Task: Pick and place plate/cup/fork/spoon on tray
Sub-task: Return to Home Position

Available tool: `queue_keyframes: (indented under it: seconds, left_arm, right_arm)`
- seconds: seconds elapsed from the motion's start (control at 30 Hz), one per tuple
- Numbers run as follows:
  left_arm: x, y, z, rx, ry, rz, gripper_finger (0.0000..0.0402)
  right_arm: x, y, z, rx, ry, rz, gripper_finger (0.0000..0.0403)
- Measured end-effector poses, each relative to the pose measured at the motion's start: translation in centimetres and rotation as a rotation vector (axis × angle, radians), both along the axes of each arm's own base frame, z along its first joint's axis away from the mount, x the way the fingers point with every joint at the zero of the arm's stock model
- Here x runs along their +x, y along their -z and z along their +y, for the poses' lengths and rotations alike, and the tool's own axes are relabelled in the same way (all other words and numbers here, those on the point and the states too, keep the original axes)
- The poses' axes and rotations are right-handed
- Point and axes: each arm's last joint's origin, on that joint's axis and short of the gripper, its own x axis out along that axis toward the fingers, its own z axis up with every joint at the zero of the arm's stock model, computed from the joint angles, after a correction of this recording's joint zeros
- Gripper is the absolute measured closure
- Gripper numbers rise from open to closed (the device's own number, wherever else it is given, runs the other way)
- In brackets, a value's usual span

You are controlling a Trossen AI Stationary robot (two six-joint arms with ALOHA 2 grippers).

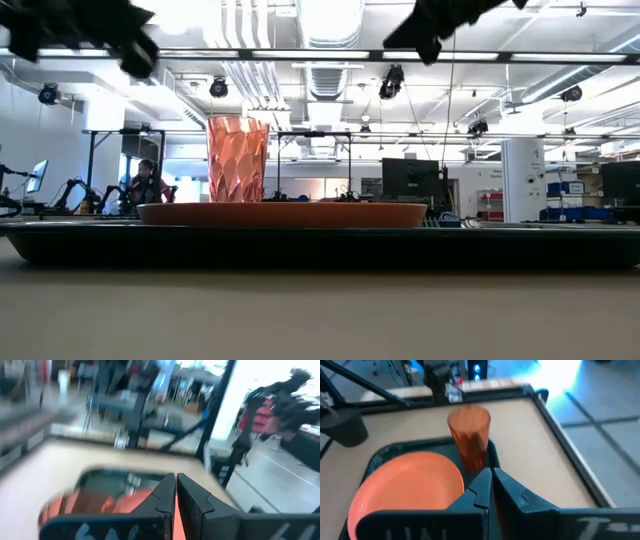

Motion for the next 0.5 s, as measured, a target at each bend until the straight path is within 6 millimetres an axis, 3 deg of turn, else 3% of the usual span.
queue_keyframes:
  seconds: [0.2, 0.33, 0.5]
  left_arm:
    - [-4.6, -4.3, -4.2, 0.160, 0.068, -0.245, 0.0402]
    - [-7.0, -5.1, -6.4, 0.234, 0.105, -0.332, 0.0402]
    - [-7.0, -5.4, -6.5, 0.152, 0.137, -0.218, 0.0402]
  right_arm:
    - [-0.5, -2.5, 1.6, -0.104, -0.088, -0.076, 0.0394]
    - [-1.4, -3.3, 2.3, -0.196, -0.140, -0.104, 0.0394]
    - [-3.7, -3.3, 3.0, -0.221, -0.133, -0.150, 0.0394]
